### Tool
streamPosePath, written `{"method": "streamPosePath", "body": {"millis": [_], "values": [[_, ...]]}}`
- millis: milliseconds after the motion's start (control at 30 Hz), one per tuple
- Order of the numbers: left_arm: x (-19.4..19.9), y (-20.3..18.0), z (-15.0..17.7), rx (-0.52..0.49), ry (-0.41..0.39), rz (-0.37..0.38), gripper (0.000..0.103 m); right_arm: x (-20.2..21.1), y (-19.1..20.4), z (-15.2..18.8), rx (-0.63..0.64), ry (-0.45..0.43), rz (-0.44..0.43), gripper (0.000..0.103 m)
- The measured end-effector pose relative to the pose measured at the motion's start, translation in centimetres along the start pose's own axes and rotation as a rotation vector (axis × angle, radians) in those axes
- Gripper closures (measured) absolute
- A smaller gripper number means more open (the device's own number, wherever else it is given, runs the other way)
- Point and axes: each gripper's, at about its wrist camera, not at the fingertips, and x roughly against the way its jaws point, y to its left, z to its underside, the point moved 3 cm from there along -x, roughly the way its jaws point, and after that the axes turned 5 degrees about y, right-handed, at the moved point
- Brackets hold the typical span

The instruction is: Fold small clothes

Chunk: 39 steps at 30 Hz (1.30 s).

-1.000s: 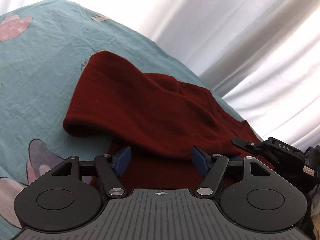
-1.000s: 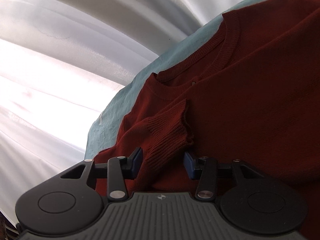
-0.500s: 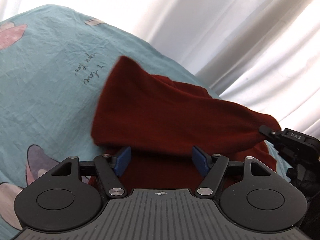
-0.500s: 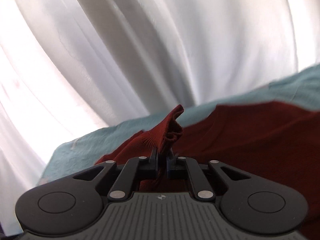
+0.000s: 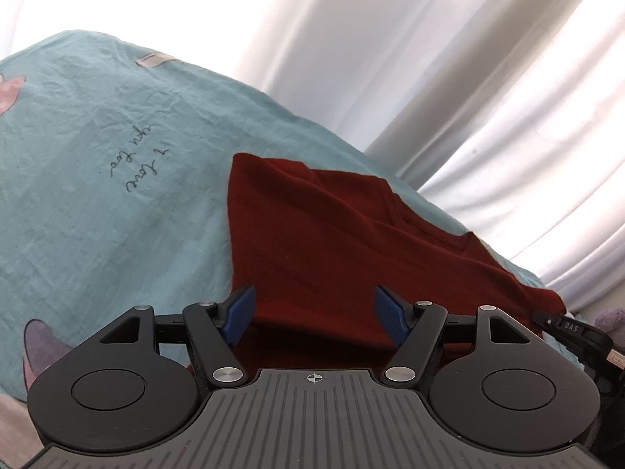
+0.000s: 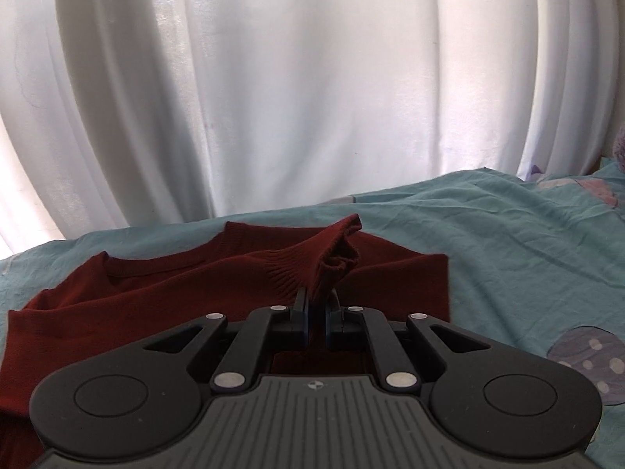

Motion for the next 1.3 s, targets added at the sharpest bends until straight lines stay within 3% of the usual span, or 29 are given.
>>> {"method": "streamPosePath", "body": {"millis": [100, 167, 233, 267, 333, 433, 467, 500, 567, 633, 733, 800, 867, 900, 933, 1167, 1300], "values": [[-0.1, -0.3, -0.3, -0.011, -0.003, -0.019, 0.03, -0.7, -1.3, 0.9, -0.01, 0.028, 0.07, 0.095], [-0.3, -0.6, -0.6, -0.021, -0.009, -0.021, 0.027, -0.4, -2.5, 1.0, -0.071, 0.026, 0.126, 0.082], [-0.8, -1.3, -1.1, -0.043, -0.014, -0.027, 0.026, 0.7, -2.8, 0.8, -0.162, -0.033, 0.131, 0.08], [-1.1, -1.9, -1.4, -0.053, -0.023, -0.031, 0.026, 1.2, -2.2, 0.7, -0.172, -0.069, 0.092, 0.079], [-1.8, -3.2, -2.0, -0.07, -0.058, -0.024, 0.022, 1.5, 0.7, 0.7, -0.141, -0.101, -0.103, 0.079], [-4.0, -5.4, -2.6, -0.099, -0.125, 0.008, 0.013, -0.4, 6.1, 1.7, -0.135, 0.038, -0.491, 0.077], [-5.1, -5.7, -2.8, -0.107, -0.142, 0.004, 0.013, -1.4, 7.4, 2.2, -0.154, 0.089, -0.593, 0.077], [-6.3, -5.9, -3.0, -0.113, -0.142, -0.019, 0.013, -2.7, 8.4, 2.7, -0.166, 0.136, -0.639, 0.076], [-8.8, -5.9, -3.5, -0.142, -0.105, -0.058, 0.013, -4.8, 8.3, 3.0, -0.182, 0.164, -0.613, 0.077], [-10.4, -5.6, -3.6, -0.191, -0.109, -0.126, 0.013, -6.1, 6.2, 2.4, -0.19, 0.128, -0.635, 0.091], [-11.8, -5.1, -3.0, -0.345, -0.154, -0.219, 0.001, -6.6, 0.9, 0.8, -0.175, 0.046, -0.517, 0.095], [-11.7, -4.3, -3.3, -0.312, -0.156, -0.184, 0.0, -6.6, -3.0, -0.1, -0.154, 0.014, -0.437, 0.103], [-11.7, -4.0, -3.5, -0.301, -0.158, -0.184, 0.0, -6.4, -6.0, -0.6, -0.135, -0.008, -0.436, 0.103], [-11.8, -4.2, -3.4, -0.312, -0.154, -0.197, 0.0, -6.4, -7.0, -0.6, -0.136, -0.011, -0.375, 0.103], [-12.0, -4.4, -3.4, -0.325, -0.15, -0.212, 0.0, -6.2, -7.7, -0.5, -0.123, -0.027, -0.383, 0.103], [-12.5, -4.5, -3.6, -0.33, -0.148, -0.225, 0.0, -6.1, -6.4, -0.4, -0.097, -0.047, -0.327, 0.103], [-12.4, -4.5, -3.6, -0.328, -0.149, -0.22, 0.0, -5.7, -4.8, -0.8, 0.001, -0.062, -0.243, 0.103]]}}
